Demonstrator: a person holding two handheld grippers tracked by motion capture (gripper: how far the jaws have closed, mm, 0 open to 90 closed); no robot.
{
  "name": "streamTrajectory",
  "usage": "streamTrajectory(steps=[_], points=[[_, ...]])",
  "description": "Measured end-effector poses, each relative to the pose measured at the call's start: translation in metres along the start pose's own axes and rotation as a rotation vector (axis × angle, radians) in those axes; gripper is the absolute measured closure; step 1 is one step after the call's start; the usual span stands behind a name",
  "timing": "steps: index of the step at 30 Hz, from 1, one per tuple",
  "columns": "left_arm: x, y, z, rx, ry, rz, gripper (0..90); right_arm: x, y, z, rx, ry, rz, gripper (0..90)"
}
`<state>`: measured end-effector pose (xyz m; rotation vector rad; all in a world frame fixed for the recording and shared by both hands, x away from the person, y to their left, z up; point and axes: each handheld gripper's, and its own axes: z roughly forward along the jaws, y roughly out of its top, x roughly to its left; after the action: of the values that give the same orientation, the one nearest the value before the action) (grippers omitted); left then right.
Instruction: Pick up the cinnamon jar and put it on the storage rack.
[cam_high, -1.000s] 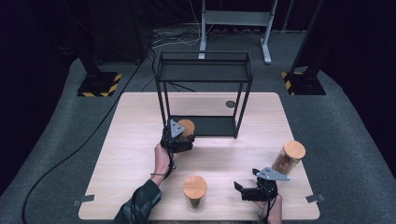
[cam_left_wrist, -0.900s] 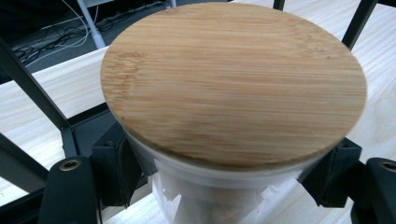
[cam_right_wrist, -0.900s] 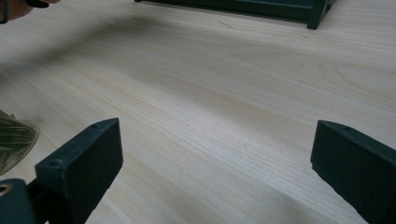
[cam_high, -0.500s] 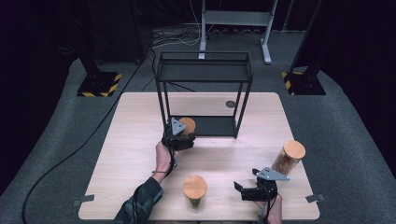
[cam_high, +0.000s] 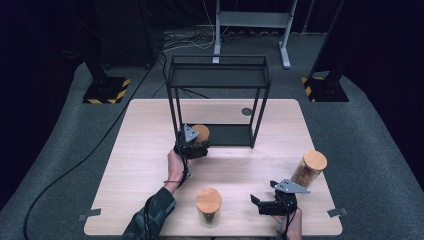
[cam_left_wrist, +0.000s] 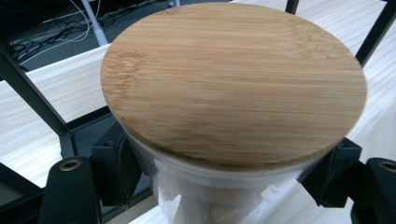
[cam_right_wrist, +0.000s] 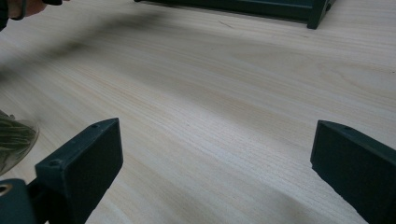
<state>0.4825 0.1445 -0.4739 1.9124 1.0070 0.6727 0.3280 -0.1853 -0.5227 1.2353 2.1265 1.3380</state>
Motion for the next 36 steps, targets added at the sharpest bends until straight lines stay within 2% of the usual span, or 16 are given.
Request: streamTrajectory(steps=[13,31,36], points=[[0.004,0.004,0.007,0.007,0.002,-0.008,25.1,0.0,0.0,0.0,0.001,0.001,0.002,1.6],[0.004,0.011,0.019,0.014,0.011,0.002,25.1,0.0,0.0,0.0,-0.002,0.001,0.001,1.6],[0.007,0.012,0.022,0.016,0.018,-0.012,25.1,0.0,0.0,0.0,-0.002,0.002,0.001,1.6]])
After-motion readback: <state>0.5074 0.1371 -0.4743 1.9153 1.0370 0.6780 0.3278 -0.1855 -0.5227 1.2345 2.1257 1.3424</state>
